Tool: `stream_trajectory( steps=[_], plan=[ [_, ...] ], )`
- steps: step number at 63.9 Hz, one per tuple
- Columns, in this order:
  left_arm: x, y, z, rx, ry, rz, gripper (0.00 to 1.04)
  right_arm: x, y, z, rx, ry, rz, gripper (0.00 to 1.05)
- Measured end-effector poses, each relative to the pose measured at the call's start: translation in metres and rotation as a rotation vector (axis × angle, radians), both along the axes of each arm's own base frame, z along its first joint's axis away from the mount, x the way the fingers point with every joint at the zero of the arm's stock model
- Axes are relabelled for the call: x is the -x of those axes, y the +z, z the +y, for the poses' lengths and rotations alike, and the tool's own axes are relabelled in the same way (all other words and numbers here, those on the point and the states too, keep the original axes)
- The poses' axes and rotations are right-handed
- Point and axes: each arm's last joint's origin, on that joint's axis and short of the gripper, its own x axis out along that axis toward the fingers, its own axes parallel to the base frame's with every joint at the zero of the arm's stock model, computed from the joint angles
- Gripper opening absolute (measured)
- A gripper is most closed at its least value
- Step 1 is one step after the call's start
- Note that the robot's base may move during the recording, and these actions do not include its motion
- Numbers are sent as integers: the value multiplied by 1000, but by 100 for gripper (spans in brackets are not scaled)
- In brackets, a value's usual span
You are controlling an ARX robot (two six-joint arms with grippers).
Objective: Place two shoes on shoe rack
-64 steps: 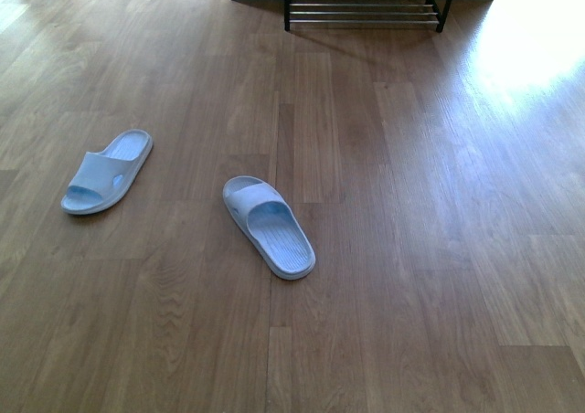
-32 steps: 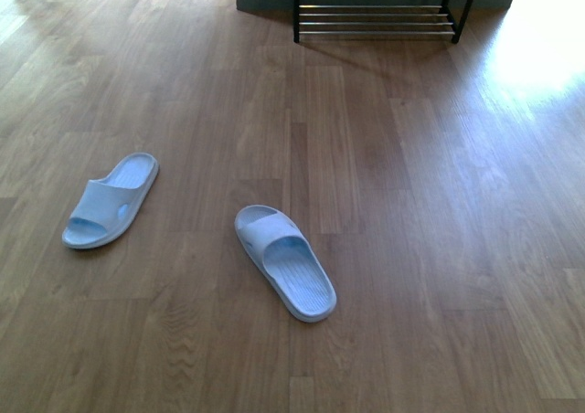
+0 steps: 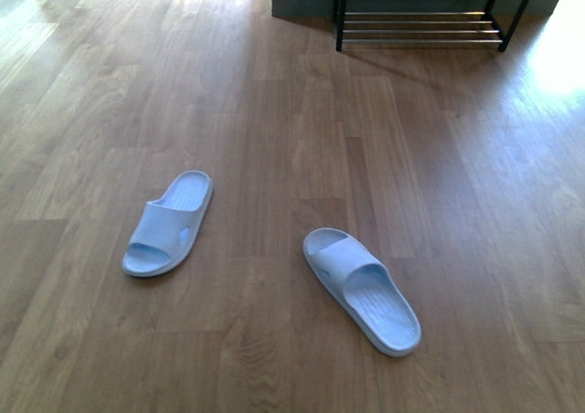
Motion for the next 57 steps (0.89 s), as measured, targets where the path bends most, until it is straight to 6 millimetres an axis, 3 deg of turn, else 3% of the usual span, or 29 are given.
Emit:
stream_trajectory(
  steps=[24,35,42,48,52,57],
  plan=[
    [0,0,0,0,-2,0,95,0,0,0,0,2,3,96],
    [0,0,0,0,-4,0,95,-15,1,2,0,327,128,96],
    [0,0,0,0,-4,0,95,-42,6,2,28,360,168,96],
    [0,0,0,0,-4,0,95,-77,3,-2,59,349,206,96],
    [0,0,0,0,-4,0,95,-105,-8,-4,93,351,255,96],
    [0,0,0,0,-4,0,95,-139,-37,-7,143,342,347,96]
  ],
)
